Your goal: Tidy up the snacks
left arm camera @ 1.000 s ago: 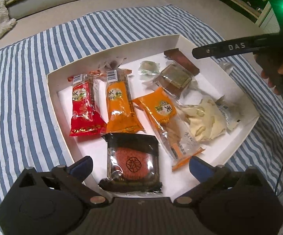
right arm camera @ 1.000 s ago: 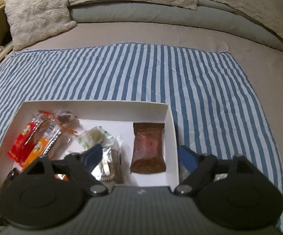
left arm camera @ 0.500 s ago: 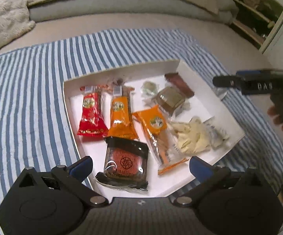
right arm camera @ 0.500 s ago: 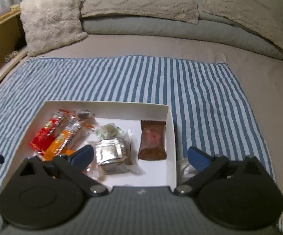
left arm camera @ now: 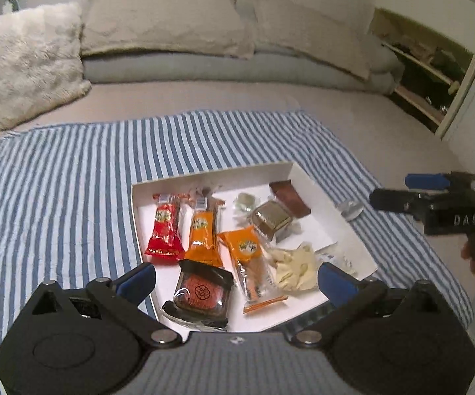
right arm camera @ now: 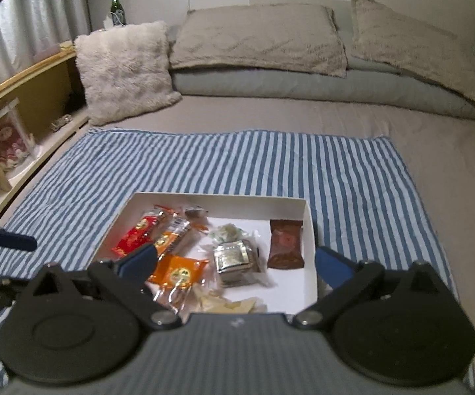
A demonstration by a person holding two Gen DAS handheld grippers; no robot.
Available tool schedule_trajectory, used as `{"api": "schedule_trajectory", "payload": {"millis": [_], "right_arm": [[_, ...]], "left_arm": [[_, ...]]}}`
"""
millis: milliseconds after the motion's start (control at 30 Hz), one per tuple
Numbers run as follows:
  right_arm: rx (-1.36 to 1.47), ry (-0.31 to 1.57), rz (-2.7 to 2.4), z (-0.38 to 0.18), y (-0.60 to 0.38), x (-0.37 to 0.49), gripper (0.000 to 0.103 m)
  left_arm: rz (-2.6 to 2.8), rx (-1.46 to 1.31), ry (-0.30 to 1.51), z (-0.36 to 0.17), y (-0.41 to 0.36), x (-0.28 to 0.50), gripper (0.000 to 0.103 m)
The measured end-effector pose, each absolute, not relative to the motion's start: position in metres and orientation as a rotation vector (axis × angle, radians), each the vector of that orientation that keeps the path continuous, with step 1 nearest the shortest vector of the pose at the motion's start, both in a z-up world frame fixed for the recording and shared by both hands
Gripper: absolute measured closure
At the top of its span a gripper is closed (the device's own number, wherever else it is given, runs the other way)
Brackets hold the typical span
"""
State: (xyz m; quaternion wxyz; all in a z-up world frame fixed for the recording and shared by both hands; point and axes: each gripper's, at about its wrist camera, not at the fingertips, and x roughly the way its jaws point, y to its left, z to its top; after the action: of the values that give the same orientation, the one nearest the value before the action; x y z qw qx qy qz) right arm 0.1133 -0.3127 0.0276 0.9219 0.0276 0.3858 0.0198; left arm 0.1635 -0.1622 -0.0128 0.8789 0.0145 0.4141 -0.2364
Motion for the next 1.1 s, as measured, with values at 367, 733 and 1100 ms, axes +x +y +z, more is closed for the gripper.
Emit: {"api": "schedule_trajectory", "payload": {"millis": [367,733,1100], "right_arm": [[0.08,0.675,0.066,0.071,-0.302,0.041,0.0],[0.076,0.594,0.062,0.096,-0.293,-0.013,0.0],[0.043,0.568,0.053,0.084,-0.278,-0.049,0.0]], "left_arm": [[-0.433,0.057,0.701,0.039,-0.166,0.101,0.0],[-0.317,0.059,0.632,0.056,-0.153,0.064,0.0],[-0.234,0.079,0.582,0.04,-0.152,0.031,0.0]]}}
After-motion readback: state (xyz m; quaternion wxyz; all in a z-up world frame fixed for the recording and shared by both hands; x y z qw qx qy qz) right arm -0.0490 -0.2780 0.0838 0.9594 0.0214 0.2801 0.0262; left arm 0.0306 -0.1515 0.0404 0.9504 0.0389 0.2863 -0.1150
